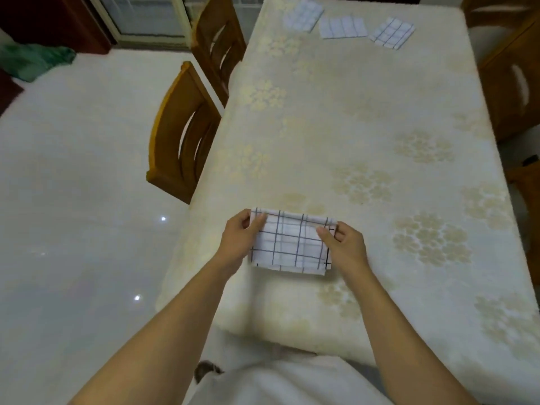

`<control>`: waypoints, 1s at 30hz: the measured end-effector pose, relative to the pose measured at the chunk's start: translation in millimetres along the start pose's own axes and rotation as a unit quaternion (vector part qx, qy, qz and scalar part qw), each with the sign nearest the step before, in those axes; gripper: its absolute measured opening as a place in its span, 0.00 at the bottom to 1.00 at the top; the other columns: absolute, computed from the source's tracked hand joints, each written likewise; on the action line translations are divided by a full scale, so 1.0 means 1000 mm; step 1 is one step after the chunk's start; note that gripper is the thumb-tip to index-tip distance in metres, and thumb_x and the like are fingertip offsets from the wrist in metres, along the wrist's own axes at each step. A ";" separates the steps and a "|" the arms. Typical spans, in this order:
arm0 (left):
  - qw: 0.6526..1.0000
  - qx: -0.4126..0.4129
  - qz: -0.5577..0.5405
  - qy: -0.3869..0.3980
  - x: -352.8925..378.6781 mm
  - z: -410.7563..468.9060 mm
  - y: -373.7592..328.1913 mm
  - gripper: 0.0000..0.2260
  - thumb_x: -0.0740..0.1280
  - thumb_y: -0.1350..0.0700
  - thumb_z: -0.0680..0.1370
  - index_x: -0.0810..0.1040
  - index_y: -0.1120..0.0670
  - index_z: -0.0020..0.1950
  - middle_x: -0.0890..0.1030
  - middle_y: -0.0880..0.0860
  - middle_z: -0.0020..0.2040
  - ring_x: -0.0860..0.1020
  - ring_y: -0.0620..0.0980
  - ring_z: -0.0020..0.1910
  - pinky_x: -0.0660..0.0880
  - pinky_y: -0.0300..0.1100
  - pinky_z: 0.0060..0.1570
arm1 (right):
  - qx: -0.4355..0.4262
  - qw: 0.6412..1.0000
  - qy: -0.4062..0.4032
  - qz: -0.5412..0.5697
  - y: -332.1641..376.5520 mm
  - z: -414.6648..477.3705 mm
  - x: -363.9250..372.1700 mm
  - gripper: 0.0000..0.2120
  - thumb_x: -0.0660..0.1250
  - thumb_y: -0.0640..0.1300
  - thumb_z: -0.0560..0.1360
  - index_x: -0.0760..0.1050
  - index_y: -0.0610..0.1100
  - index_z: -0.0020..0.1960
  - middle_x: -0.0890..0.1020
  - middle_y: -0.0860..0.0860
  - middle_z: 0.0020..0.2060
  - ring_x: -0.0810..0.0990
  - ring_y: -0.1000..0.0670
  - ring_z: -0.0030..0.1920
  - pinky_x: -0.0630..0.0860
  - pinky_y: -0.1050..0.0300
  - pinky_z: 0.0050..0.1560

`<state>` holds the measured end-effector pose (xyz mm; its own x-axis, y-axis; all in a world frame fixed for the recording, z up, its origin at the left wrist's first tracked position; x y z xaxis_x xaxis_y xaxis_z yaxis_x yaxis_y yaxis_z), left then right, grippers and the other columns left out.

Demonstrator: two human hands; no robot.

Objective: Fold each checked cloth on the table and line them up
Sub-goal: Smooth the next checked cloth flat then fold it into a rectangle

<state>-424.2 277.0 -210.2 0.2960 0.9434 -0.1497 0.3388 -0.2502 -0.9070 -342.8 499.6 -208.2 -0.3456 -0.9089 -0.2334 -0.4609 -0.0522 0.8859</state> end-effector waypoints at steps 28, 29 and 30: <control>0.951 0.031 -0.068 -0.299 -0.465 -0.175 0.059 0.17 0.64 0.47 0.83 0.74 0.56 0.39 0.75 0.53 0.35 0.74 0.48 0.35 0.70 0.45 0.40 | -0.210 0.947 0.214 -0.116 0.161 -0.167 0.463 0.10 0.61 0.47 0.82 0.79 0.44 0.51 0.85 0.48 0.42 0.84 0.51 0.44 0.81 0.52 0.47; 0.951 0.029 -0.069 -0.300 -0.474 -0.173 0.057 0.17 0.64 0.48 0.83 0.74 0.55 0.38 0.77 0.52 0.35 0.76 0.47 0.35 0.71 0.44 0.40 | -0.204 0.947 0.224 -0.110 0.164 -0.163 0.475 0.10 0.61 0.47 0.82 0.79 0.43 0.51 0.85 0.46 0.43 0.84 0.48 0.44 0.81 0.51 0.47; 0.951 0.026 -0.070 -0.300 -0.484 -0.171 0.056 0.17 0.63 0.48 0.84 0.75 0.55 0.38 0.80 0.50 0.35 0.78 0.46 0.36 0.74 0.42 0.41 | -0.196 0.947 0.233 -0.099 0.167 -0.159 0.487 0.10 0.61 0.47 0.82 0.79 0.43 0.51 0.85 0.46 0.43 0.84 0.48 0.45 0.81 0.53 0.47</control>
<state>-396.0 -230.9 -121.6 -0.3170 0.9252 -0.2088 0.2878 -0.1159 -0.9506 -458.0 -18.0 -110.2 0.1567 -0.9442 -0.2896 -0.1079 -0.3078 0.9453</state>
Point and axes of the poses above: each hand's wrist, its own z-axis towards the middle knuckle, its own x-axis out of the palm, y = z × x, the point moved 3 cm from there along z, towards the middle knuckle
